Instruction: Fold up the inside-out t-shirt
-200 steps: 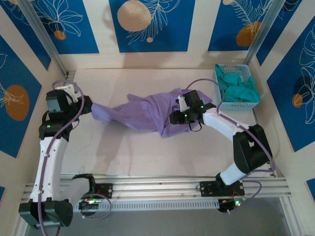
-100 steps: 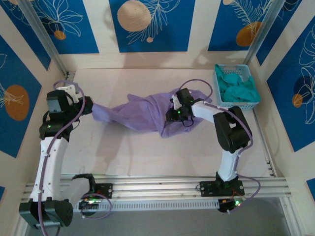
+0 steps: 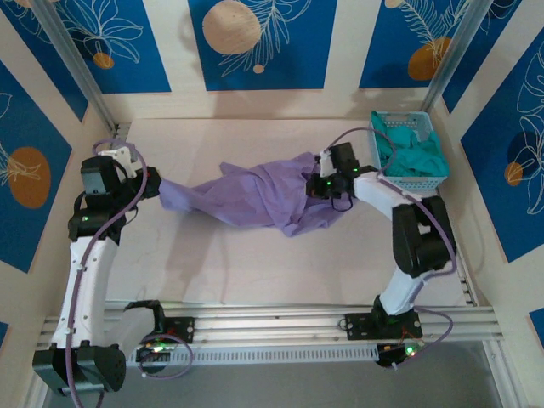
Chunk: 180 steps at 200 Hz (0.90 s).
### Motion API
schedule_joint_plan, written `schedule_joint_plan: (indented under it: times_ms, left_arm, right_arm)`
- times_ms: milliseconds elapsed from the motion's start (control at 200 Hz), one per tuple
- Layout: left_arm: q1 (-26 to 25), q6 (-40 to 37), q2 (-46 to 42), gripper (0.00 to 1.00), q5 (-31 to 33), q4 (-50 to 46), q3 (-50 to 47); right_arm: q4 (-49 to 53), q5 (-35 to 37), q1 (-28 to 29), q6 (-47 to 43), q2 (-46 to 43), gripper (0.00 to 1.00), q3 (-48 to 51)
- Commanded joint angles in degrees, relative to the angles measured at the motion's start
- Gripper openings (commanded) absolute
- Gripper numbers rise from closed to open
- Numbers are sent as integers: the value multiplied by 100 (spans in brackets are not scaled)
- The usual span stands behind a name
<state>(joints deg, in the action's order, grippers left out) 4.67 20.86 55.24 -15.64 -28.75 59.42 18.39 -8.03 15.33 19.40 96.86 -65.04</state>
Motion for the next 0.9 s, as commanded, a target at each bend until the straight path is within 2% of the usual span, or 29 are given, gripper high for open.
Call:
schedule_joint_plan:
  times_ms: [0,95,235,315,395,470,590,720,895]
  left_arm:
    - [77,-21,-48,0,-49,96,189]
    - [74,36,-37,0,-110,163,153]
    - [74,85,13,0,-220,223,105]
    - [74,86,43,0,-247,234,84]
    - [78,76,40,0,-255,239,80]
    - [78,67,31,0,-255,226,75]
    - [78,63,42,0,-262,272,26]
    - [79,58,57,0,-323,289,-1]
    - [79,67,59,0,-352,319,-15]
  right_arm:
    - [118,-198,-216,-110,-222,0,-68]
    - [162,-189,-392,-178,117,0,-427]
    - [399,-112,-513,-339,1083,0,-1333]
    - [686,-163,-547,-423,1580,6,-1909]
    - [864,-24,-558,-491,1745,16,-2107]
    - [864,82,-558,-474,1600,29,-1856]
    - [674,75,-511,-332,1124,44,-1078]
    - [581,240,-400,-261,824,46,-462]
    - [495,66,-373,-214,965,46,-305]
